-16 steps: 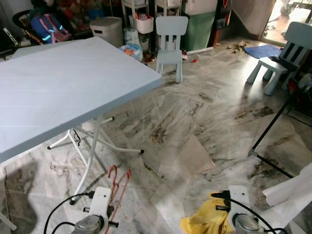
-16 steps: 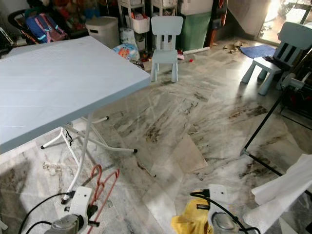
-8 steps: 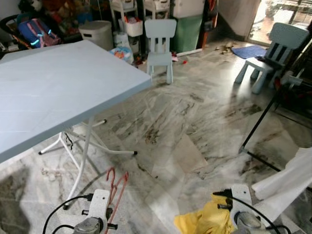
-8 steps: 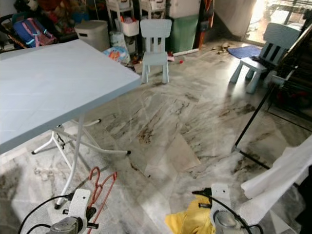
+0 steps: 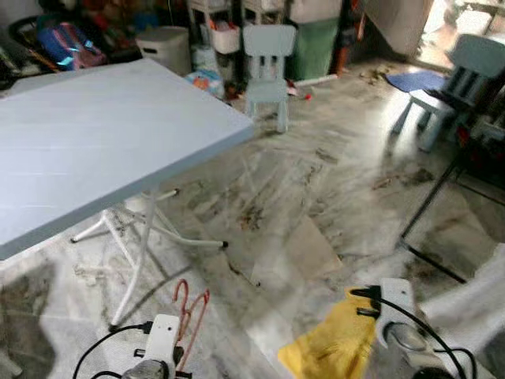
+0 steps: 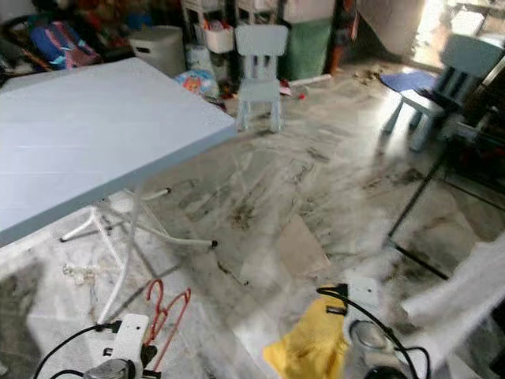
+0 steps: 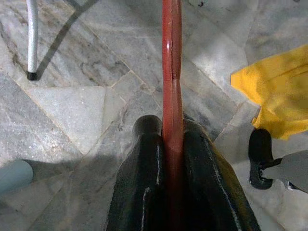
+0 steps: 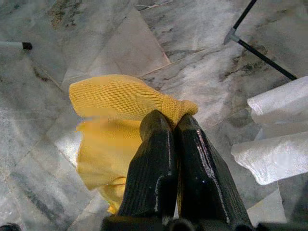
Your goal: Hang hanger
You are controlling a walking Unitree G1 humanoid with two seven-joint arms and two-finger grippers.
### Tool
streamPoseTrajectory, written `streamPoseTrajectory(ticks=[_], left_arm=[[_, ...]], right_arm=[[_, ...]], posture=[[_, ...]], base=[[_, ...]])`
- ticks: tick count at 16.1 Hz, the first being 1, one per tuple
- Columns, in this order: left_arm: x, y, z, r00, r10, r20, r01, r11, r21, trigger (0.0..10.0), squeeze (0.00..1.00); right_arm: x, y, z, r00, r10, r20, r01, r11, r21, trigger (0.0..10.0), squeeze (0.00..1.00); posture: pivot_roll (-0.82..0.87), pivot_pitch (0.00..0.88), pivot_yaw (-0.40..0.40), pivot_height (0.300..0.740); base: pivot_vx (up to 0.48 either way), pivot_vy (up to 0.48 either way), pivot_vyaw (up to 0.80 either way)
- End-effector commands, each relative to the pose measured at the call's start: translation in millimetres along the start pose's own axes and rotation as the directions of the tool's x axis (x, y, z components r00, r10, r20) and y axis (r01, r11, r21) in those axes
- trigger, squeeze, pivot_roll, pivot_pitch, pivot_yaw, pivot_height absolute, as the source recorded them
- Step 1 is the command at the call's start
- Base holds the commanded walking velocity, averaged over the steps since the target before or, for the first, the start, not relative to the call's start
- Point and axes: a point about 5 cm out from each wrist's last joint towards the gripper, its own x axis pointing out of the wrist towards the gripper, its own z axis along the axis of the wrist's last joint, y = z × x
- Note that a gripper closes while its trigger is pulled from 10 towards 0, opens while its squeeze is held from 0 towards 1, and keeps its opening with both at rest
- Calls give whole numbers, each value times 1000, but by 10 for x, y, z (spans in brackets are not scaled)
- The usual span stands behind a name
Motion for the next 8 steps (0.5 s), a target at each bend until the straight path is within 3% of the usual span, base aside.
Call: streamPoseTrajectory(ticks=[1, 8], left_arm=[[-11, 67, -4, 1000, 18, -4, -18, 1000, 2, 10000, 0], [-7, 24, -29, 1000, 3, -16, -3, 1000, 28, 10000, 0]], right_arm=[[7, 71, 34, 1000, 17, 19, -17, 1000, -5, 10000, 0], [-22, 117, -87, 1000, 19, -16, -20, 999, -38, 10000, 0]], posture=[[8, 0, 27, 740], [15, 0, 42, 740]], base=[[0, 480, 0], [0, 480, 0]])
